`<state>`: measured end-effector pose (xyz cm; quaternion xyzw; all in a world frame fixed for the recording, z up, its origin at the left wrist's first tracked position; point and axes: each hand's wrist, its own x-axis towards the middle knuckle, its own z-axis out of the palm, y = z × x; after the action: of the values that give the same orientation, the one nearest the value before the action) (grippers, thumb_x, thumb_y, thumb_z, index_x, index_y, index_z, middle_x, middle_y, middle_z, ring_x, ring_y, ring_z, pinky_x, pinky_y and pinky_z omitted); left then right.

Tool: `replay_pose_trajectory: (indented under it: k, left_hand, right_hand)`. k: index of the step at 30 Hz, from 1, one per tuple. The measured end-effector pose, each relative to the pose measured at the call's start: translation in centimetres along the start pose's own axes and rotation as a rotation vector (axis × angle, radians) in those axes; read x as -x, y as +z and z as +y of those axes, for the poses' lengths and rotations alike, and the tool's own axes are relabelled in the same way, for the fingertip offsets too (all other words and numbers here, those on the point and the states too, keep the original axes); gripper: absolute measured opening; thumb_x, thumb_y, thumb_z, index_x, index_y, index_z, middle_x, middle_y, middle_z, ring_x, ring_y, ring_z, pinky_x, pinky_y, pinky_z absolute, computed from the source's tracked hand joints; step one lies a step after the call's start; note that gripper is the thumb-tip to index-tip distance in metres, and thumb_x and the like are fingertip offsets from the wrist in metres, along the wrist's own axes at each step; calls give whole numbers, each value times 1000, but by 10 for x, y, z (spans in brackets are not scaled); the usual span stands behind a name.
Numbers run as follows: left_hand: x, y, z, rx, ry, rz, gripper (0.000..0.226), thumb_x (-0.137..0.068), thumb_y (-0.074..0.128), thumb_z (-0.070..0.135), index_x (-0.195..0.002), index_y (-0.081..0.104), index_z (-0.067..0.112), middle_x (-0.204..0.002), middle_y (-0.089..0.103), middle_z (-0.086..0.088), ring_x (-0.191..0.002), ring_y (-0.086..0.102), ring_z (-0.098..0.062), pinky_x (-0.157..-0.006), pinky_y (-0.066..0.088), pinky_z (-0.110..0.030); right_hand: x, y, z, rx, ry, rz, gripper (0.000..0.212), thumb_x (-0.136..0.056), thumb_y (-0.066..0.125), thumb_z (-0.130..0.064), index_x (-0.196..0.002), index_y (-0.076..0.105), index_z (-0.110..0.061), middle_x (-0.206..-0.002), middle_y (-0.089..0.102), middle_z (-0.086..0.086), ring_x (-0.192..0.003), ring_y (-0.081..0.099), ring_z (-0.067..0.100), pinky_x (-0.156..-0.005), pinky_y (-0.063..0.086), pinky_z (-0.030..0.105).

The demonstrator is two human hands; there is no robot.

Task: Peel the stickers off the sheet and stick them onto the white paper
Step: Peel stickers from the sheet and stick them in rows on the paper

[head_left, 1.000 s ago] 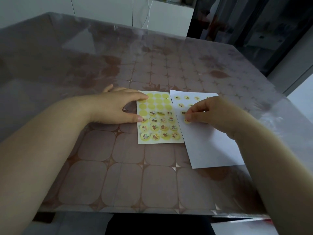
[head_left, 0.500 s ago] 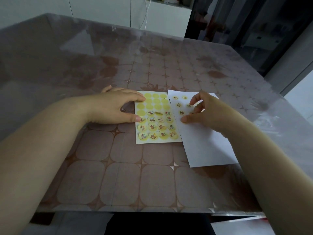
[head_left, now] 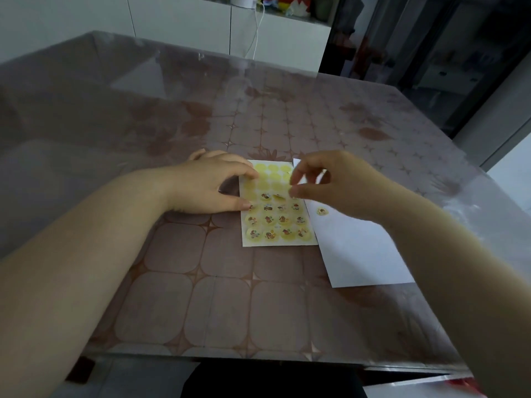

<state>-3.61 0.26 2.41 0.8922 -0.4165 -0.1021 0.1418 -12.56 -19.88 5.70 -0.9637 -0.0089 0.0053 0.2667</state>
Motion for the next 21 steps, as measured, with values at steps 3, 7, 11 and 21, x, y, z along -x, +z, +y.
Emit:
replay_pose_trajectory:
  k: [3, 7, 11, 21]
  left_hand:
    - [-1, 0, 0, 0, 8, 19, 49, -81, 55, 45, -128, 43, 35, -147, 25, 14, -137, 13, -8, -115, -1, -40]
    - [-2, 2, -3, -18, 17, 17, 53, -80, 54, 49, -129, 41, 34, -148, 25, 13, -138, 13, -10, -115, 2, -41]
    - [-3, 2, -1, 2, 19, 19, 57, -79, 56, 48, -132, 38, 34, -147, 26, 14, -138, 11, -8, -115, 1, -42]
    - [-1, 0, 5, 50, -11, -63, 57, -83, 51, 46, -136, 31, 38, -148, 28, 15, -140, 0, -1, -114, -10, -42]
  right_hand:
    - [-13, 13, -14, 56, -86, -86, 10, -80, 68, -35, -88, 62, -32, -80, 54, -16, -68, 51, 2, -59, 40, 15]
    - [-23, 31, -10, -54, -66, -34, 8, -76, 73, -30, -80, 67, -32, -76, 57, -15, -64, 53, 2, -55, 42, 15]
    - [-24, 40, -3, -117, -78, 65, 4, -78, 70, -27, -76, 70, -30, -71, 59, -17, -60, 52, -5, -55, 41, 8]
    - [-24, 40, 1, -187, -74, 88, 13, -88, 59, -31, -76, 59, -36, -66, 53, -14, -55, 49, -5, -46, 35, 5]
